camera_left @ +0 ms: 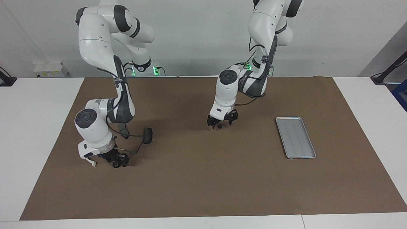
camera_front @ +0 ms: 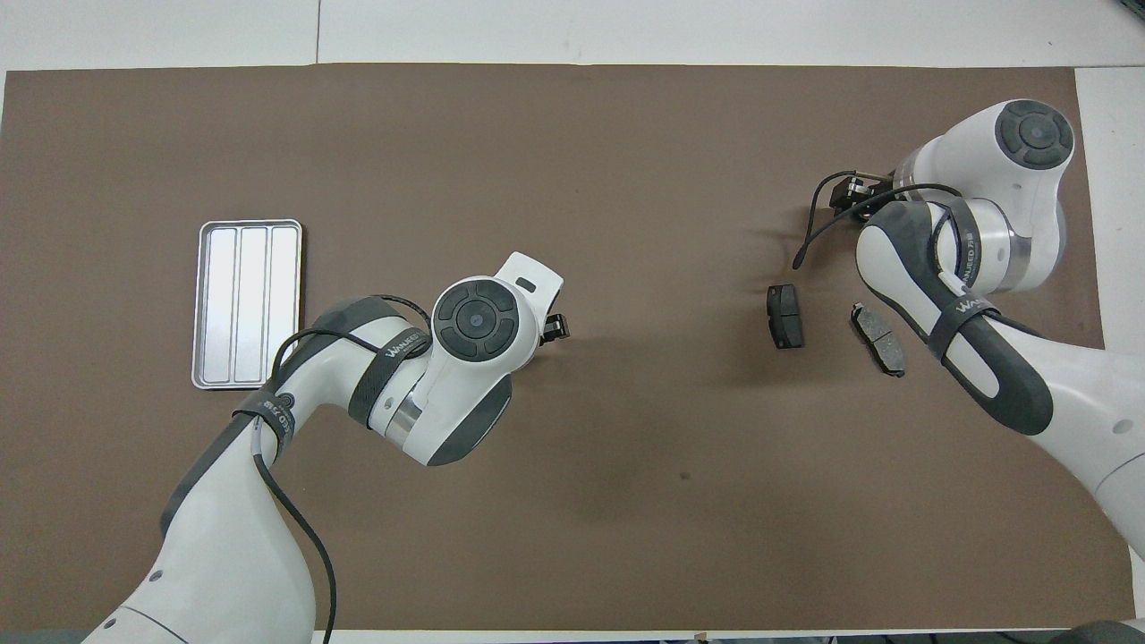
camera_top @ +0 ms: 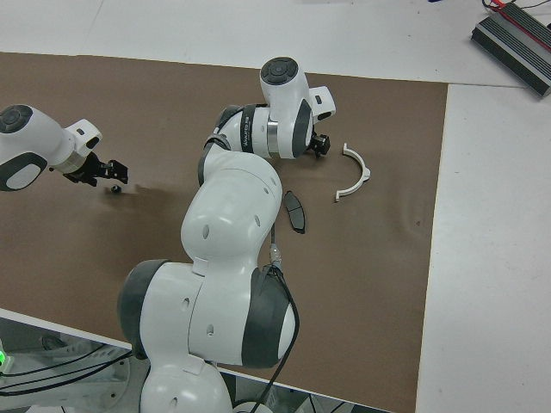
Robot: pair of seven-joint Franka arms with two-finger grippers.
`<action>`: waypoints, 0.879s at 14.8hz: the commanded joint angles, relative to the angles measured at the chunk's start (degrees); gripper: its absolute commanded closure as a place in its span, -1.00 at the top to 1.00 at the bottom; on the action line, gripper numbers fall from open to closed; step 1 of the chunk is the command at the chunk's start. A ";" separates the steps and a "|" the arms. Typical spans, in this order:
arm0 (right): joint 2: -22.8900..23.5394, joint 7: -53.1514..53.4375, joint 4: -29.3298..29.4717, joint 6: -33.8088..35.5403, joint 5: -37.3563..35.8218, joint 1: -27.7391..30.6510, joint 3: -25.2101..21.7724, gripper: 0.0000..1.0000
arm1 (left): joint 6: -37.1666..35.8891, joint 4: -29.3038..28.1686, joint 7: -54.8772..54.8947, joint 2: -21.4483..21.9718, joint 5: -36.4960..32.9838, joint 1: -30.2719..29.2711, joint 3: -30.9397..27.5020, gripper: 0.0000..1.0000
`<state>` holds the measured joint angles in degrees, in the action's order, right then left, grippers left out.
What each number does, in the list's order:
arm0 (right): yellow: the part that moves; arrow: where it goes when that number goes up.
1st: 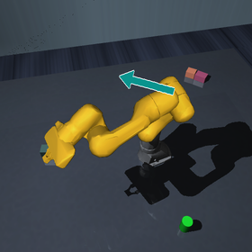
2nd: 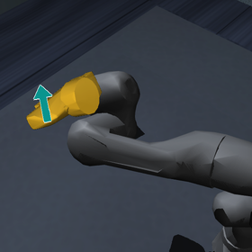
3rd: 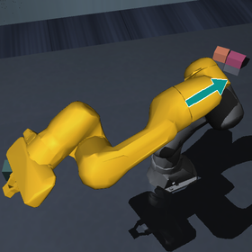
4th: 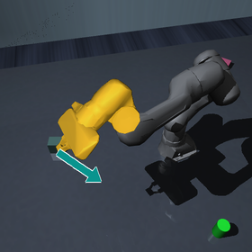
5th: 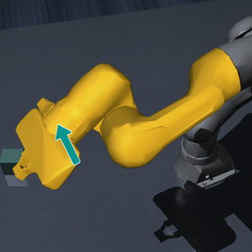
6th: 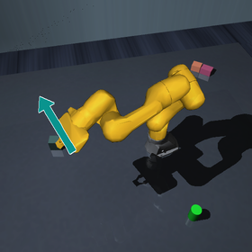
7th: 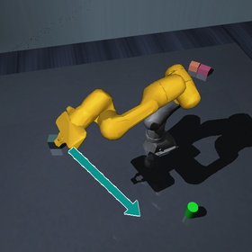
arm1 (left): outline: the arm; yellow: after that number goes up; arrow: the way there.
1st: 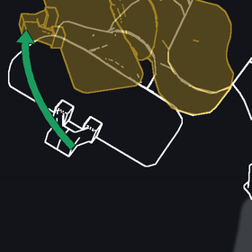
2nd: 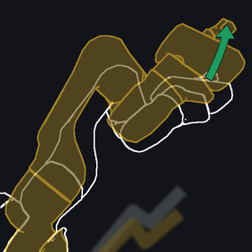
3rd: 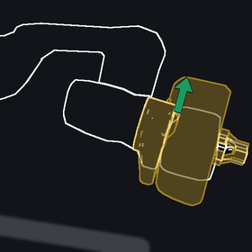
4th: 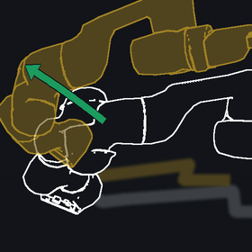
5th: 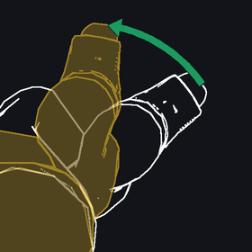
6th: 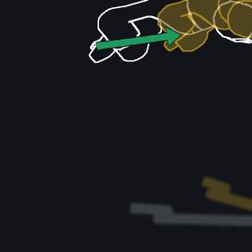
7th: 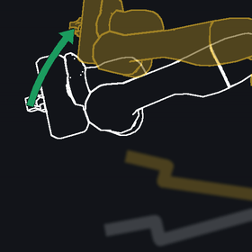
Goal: Pick bearing gear from pile to tray
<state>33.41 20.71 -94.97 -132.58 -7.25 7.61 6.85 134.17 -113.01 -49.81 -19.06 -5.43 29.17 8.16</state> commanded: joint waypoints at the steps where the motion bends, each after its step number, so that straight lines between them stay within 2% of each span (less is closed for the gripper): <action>1: 0.34 0.12 -0.21 -1.11 -0.39 0.73 0.71 -0.16 | 2.23 -3.62 -0.20 2.27 0.33 0.98 -0.16 0.97; 3: 0.25 0.03 -0.21 -0.58 -0.39 0.73 0.71 -1.00 | 3.37 -4.50 -0.38 2.44 0.42 1.33 -0.16 0.94; 8: 0.16 0.03 0.40 1.08 -0.48 0.30 0.71 -1.00 | 5.05 -5.55 -0.47 2.36 0.51 1.42 -0.24 0.91; 11: -0.63 -0.05 3.55 8.27 -0.57 -0.14 0.80 -1.00 | 6.36 -6.17 -0.21 2.18 0.51 1.42 -0.25 0.74; 12: -0.72 -0.32 5.74 12.30 -0.66 -0.32 0.89 -1.00 | 6.54 -6.17 -0.29 2.09 0.51 1.42 -0.33 0.57; 13: -0.89 -0.58 7.68 15.82 -0.66 -0.41 1.06 -1.00 | 6.63 -6.17 -0.38 2.09 0.51 1.42 -0.33 0.01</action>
<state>32.95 20.72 -91.35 -123.24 -7.38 7.06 7.17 138.95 -116.70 -49.81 -18.72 -5.41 29.87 8.52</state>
